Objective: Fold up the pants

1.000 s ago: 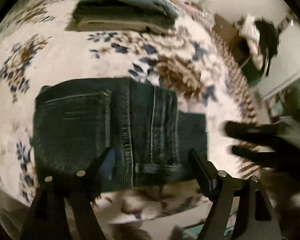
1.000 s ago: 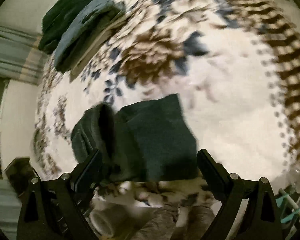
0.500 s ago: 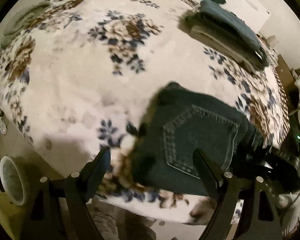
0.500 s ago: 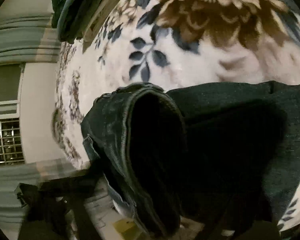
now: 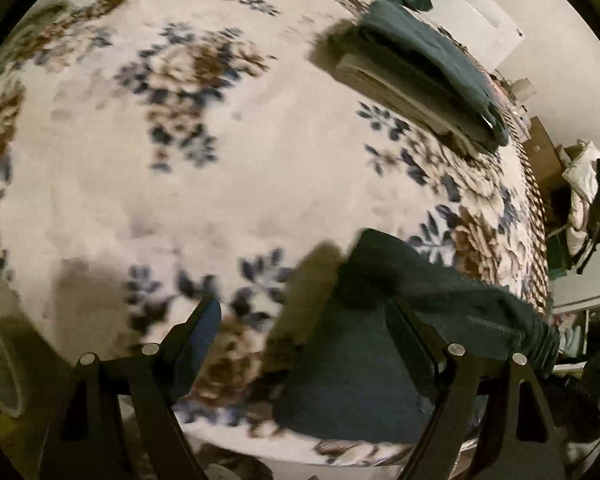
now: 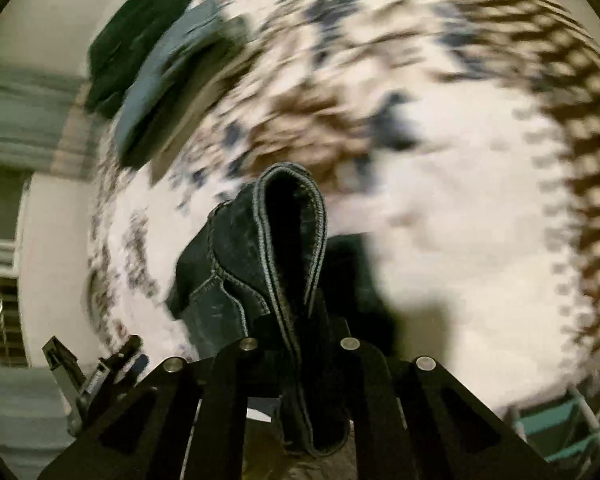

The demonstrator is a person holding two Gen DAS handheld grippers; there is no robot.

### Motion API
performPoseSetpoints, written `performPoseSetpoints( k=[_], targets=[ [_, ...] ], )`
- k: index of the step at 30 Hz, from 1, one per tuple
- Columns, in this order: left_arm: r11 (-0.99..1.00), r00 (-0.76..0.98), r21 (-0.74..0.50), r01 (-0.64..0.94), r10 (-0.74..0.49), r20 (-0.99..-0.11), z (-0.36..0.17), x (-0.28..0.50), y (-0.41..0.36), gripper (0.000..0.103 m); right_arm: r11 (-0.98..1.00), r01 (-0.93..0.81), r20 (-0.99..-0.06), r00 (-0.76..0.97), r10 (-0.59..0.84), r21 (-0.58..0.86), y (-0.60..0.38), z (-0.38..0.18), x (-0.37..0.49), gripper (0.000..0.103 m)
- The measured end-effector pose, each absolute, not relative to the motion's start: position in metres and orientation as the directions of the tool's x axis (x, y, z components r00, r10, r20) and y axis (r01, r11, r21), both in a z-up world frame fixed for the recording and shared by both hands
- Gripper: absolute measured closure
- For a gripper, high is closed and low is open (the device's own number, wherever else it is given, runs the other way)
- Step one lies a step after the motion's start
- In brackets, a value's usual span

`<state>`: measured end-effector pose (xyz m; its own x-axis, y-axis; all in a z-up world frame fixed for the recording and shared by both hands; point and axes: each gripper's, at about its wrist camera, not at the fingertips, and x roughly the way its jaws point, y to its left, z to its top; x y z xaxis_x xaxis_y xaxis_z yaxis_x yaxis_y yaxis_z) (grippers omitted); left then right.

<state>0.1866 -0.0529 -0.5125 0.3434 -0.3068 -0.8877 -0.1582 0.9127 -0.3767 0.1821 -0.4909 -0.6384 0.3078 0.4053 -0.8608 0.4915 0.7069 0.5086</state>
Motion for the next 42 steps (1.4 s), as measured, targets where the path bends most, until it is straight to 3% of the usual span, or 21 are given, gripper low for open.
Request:
performPoseSetpoints(
  k=[7, 12, 15, 22, 25, 30, 35, 41, 42],
  targets=[
    [0.913, 0.254, -0.401, -0.078, -0.371, -0.893, -0.542, 0.21, -0.1, 0.019, 0.619, 0.67, -0.91, 0.255, 0.326, 0.41, -0.56, -0.679, 0.137, 0.092],
    [0.903, 0.244, -0.425, -0.053, -0.402, -0.883, -0.537, 0.213, -0.115, 0.019, 0.591, 0.708, -0.901, 0.152, 0.406, 0.386, -0.572, -0.722, 0.134, 0.071],
    [0.897, 0.24, -0.44, -0.039, -0.419, -0.876, -0.531, 0.207, -0.118, 0.02, 0.643, 0.679, -0.921, 0.135, 0.366, 0.355, -0.567, -0.713, 0.136, 0.05],
    [0.908, 0.158, -0.417, 0.034, -0.417, -0.895, -0.542, 0.19, -0.145, 0.02, 0.729, 0.6, -0.943, 0.164, 0.291, 0.329, -0.545, -0.657, 0.148, 0.046],
    [0.899, 0.133, -0.437, 0.025, -0.436, -0.89, -0.553, 0.184, -0.149, 0.02, 0.803, 0.491, -0.941, 0.162, 0.296, 0.337, -0.511, -0.634, 0.168, 0.046],
    [0.862, 0.18, -0.504, -0.053, -0.488, -0.854, -0.562, 0.164, -0.132, 0.02, 0.95, 0.033, -0.948, 0.085, 0.307, 0.311, -0.399, -0.607, 0.228, 0.046],
    [0.784, 0.226, -0.612, -0.106, -0.58, -0.783, -0.573, 0.149, -0.119, 0.02, 0.887, -0.42, -0.977, 0.008, 0.213, 0.19, -0.282, -0.614, 0.279, 0.046],
    [0.73, 0.298, -0.677, -0.096, -0.628, -0.719, -0.581, 0.141, -0.111, 0.04, 0.693, -0.718, -0.998, -0.06, 0.022, 0.059, -0.208, -0.653, 0.302, 0.047],
    [0.722, 0.309, -0.685, -0.095, -0.633, -0.71, -0.582, 0.14, -0.109, 0.043, 0.684, -0.727, -0.998, -0.066, 0.022, 0.063, -0.207, -0.654, 0.305, 0.054]
  ],
)
